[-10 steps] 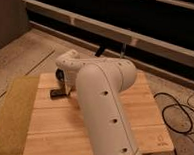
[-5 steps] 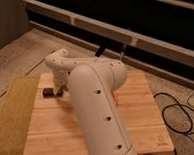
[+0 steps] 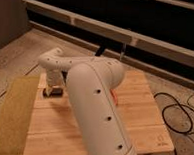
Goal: Push the eraser across the table
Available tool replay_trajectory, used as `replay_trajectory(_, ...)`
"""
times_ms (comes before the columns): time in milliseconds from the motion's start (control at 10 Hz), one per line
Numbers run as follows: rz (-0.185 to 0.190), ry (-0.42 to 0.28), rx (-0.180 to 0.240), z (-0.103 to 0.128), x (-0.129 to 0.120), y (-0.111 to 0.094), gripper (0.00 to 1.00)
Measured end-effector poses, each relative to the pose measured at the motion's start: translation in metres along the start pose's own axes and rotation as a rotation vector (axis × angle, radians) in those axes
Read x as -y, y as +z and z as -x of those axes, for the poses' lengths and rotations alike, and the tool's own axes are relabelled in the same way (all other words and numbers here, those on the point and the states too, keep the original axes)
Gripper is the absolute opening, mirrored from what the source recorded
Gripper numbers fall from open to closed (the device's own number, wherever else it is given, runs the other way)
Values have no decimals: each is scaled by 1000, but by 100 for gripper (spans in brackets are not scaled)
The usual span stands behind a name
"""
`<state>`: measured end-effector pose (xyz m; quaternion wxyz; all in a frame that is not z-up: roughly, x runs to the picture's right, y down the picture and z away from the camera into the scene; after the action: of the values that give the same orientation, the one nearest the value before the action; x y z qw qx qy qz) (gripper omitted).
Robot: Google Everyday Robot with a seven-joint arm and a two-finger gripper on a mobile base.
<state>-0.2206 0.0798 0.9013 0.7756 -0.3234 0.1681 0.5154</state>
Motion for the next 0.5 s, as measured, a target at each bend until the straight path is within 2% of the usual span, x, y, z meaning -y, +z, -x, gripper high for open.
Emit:
replay_trajectory(200, 7, -31, 4, 1, 8, -3, 65)
replay_trajectory(500, 52, -126, -4, 5, -15, -2, 65)
